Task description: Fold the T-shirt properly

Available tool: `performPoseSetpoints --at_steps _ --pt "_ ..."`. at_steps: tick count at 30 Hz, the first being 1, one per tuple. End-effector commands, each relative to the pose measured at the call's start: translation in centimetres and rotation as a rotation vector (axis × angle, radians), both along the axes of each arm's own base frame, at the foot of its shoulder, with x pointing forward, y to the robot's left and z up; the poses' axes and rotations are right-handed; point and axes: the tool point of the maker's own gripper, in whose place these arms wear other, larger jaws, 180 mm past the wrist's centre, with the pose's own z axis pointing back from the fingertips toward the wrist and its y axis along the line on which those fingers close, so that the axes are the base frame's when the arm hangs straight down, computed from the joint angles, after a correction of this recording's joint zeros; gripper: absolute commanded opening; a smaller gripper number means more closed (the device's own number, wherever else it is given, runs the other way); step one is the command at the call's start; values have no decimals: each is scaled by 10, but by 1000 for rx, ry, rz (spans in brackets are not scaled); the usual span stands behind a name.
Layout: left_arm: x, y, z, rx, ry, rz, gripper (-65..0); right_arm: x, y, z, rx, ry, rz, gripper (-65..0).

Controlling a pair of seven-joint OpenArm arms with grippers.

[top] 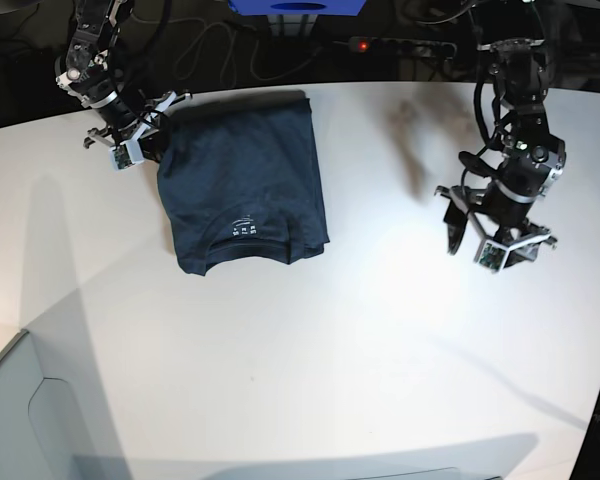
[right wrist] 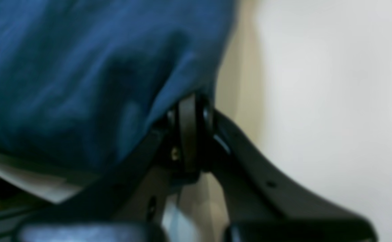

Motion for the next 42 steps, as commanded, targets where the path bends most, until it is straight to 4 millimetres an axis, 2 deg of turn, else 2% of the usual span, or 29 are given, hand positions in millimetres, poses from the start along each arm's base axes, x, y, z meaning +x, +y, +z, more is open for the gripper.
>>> performPoseSetpoints --at_steps 1,5,7,10,12,15,18,20,25,29,34,38,42 --pt "-1 5 9 -5 -35 13 -247 7 -1 12 11 -51 0 -648" --pt "-17 22 5 -2 -18 71 -248 4 -3 14 5 -51 -4 -648" --pt "-24 29 4 -5 -13 91 -249 2 -11 20 -15 -63 -21 -648" --pt "-39 35 2 -68 -6 118 -279 3 -19 41 -44 -116 -59 -648" --pt "-47 39 -1 -115 0 136 -338 2 -16 54 -55 -145 -63 -648" --pt "-64 43 -6 -177 18 163 -466 7 -8 71 -65 -191 -45 -648" --pt "-84 56 -11 -214 38 210 -592 16 -2 68 -47 -195 -29 -648" --pt "-97 65 -13 -225 52 238 -650 19 -2 56 -24 -171 -40 -648" --pt "-131 94 -12 -238 71 332 -650 10 -1 21 30 -82 -64 -648" --pt "-147 111 -6 -252 62 388 -650 -2 1 10 44 -41 -69 -648" --pt "-164 116 -7 -278 78 414 -650 -8 1 8 46 -27 -70 -648" --pt "-182 113 -15 -294 116 442 -650 -12 0 6 44 -18 -75 -648" --pt "-203 113 -23 -319 137 501 -650 -16 -10 16 17 -43 -91 -648"
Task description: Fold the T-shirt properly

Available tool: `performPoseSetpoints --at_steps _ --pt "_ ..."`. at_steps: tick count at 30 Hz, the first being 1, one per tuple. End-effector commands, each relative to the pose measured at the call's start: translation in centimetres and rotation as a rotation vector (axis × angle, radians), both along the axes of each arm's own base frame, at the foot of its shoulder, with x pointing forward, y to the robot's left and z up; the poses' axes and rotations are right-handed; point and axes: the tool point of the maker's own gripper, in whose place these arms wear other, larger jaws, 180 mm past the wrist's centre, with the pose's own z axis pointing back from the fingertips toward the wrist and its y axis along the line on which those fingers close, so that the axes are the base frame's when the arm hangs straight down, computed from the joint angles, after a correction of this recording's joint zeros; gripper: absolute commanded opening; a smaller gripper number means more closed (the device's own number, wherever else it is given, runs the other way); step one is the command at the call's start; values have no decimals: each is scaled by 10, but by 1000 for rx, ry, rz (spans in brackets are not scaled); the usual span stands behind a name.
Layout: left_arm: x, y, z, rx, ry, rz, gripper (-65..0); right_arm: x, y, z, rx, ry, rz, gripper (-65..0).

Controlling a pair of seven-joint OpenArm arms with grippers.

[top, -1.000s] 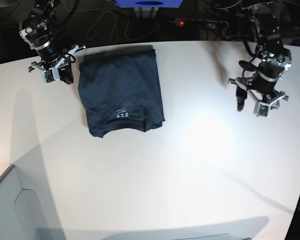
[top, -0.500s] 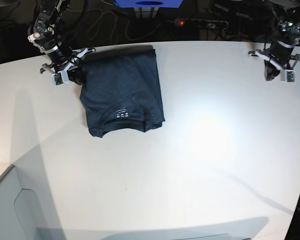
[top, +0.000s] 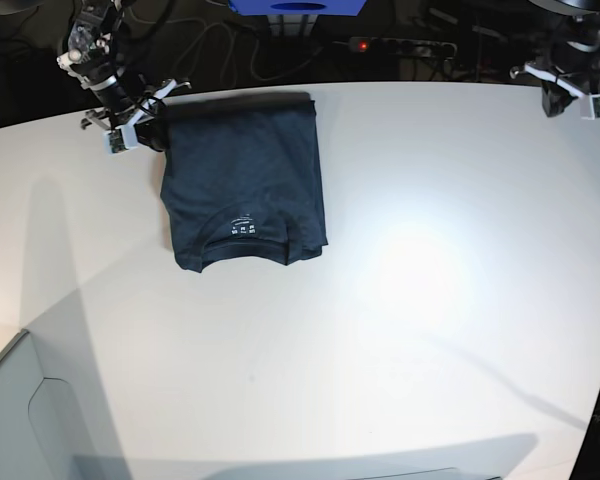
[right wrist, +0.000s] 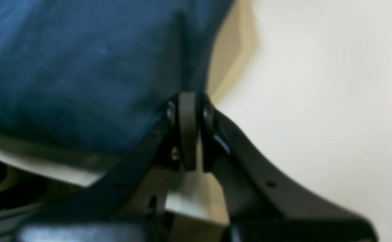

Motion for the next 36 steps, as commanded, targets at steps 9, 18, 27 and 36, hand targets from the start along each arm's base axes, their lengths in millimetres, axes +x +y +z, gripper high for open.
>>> performPoseSetpoints --at_steps 9,18,27,36 --pt "-55 -24 -23 -80 97 77 -650 -38 -19 35 -75 -29 -63 -648" --pt "-113 -28 -63 -113 293 112 -650 -143 -6 -2 -34 256 -39 -648" --pt "-166 -111 -190 -284 516 -27 -650 -196 -4 -103 134 529 -90 -648" --pt "-186 -141 -273 -391 634 6 -650 -207 -3 -160 269 599 -178 -648"
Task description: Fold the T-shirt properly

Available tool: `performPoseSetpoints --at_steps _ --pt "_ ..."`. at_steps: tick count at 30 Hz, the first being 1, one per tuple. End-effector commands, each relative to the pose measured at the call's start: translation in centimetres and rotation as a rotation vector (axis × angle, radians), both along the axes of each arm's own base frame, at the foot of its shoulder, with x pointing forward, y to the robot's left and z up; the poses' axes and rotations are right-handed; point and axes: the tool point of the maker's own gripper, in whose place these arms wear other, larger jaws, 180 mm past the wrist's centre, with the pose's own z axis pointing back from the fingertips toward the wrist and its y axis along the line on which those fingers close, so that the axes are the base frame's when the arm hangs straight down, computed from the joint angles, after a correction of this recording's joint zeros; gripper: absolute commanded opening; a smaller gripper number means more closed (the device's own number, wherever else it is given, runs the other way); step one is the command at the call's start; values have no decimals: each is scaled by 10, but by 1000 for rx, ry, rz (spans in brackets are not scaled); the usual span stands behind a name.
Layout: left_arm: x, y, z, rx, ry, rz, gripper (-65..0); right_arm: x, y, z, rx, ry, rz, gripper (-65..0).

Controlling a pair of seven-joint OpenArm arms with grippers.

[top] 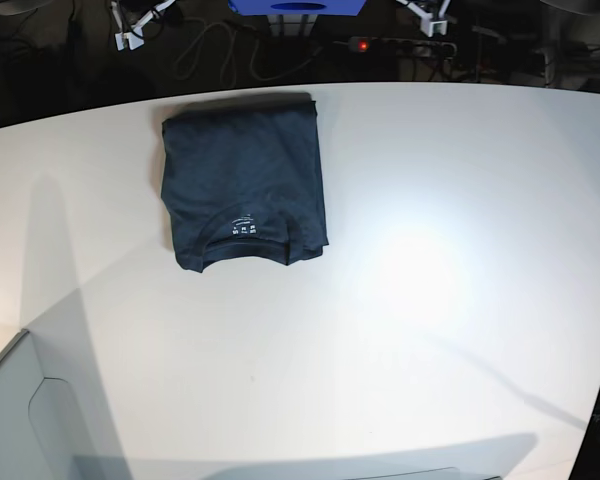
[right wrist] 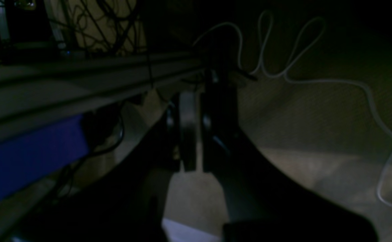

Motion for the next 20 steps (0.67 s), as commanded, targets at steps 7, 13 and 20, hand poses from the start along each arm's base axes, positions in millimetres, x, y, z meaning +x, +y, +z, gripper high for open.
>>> performPoseSetpoints --at_steps 7,13,20 --pt "2 3 -21 -7 45 12 -650 -42 -3 -47 -216 106 89 -648" --pt "-9 18 -25 111 96 -71 -650 -59 -30 -63 -533 162 99 -648" --pt "-11 19 -25 118 98 -69 -650 -54 -37 -59 -741 148 171 -648"
